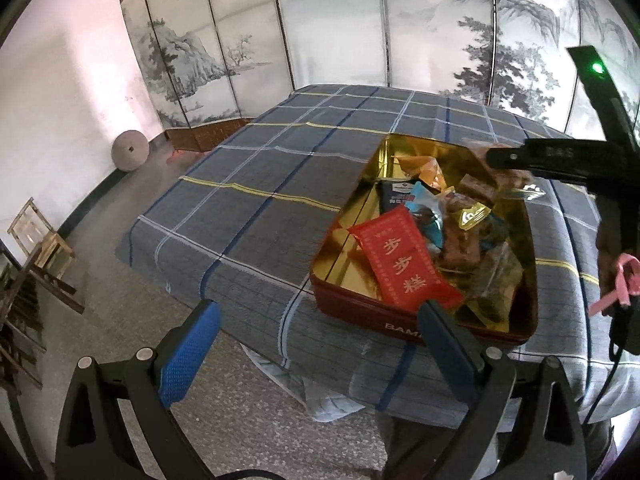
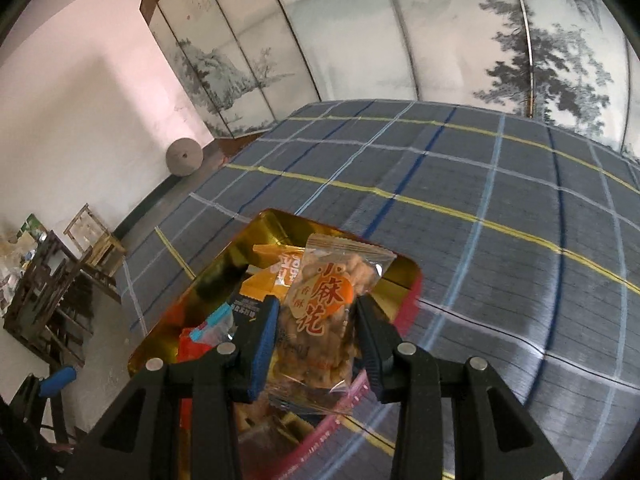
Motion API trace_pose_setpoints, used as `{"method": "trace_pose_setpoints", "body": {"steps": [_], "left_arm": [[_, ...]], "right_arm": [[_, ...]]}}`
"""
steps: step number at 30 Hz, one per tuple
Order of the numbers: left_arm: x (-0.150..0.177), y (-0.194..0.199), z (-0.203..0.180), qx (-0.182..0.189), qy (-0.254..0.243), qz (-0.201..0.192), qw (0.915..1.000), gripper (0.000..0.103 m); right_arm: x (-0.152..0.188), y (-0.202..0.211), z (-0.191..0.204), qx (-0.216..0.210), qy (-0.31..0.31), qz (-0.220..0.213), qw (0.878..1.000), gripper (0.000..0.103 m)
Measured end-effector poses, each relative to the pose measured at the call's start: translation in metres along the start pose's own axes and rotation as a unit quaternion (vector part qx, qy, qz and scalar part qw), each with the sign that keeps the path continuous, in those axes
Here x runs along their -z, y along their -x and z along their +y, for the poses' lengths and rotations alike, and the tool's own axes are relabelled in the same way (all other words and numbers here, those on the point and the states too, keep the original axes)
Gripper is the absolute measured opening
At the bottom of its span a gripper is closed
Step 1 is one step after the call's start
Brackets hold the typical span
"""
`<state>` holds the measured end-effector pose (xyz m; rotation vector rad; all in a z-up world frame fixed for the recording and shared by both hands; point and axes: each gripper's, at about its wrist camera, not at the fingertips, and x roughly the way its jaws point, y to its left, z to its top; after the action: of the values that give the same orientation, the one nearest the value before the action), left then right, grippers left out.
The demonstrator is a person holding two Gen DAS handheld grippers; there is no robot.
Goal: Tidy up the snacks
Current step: 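Carry the orange packet over the gold tray and release it with the right gripper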
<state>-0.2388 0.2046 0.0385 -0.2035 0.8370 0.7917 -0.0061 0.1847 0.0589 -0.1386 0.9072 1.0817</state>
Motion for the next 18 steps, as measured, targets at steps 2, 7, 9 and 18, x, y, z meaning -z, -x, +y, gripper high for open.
{"method": "trace_pose_setpoints", "body": {"steps": [2, 7, 9, 18], "left_arm": [[0.001, -0.002, 0.001, -0.003, -0.002, -0.002, 1.0000, 0.098], [0.002, -0.007, 0.002, -0.006, -0.006, 0.000, 1.0000, 0.098], [0.002, -0.008, 0.002, -0.008, -0.007, -0.001, 0.9999, 0.098], [0.002, -0.012, 0.000, -0.021, -0.018, -0.006, 0.9996, 0.098]], "right_arm": [[-0.001, -0.009, 0.003, -0.002, 0.003, 0.006, 1.000, 0.039], [-0.003, -0.025, 0.007, -0.004, 0.008, 0.016, 1.000, 0.039], [-0.003, -0.028, 0.008, -0.005, 0.007, 0.018, 1.000, 0.039], [-0.003, -0.040, 0.011, 0.002, 0.018, 0.022, 1.000, 0.041]]}}
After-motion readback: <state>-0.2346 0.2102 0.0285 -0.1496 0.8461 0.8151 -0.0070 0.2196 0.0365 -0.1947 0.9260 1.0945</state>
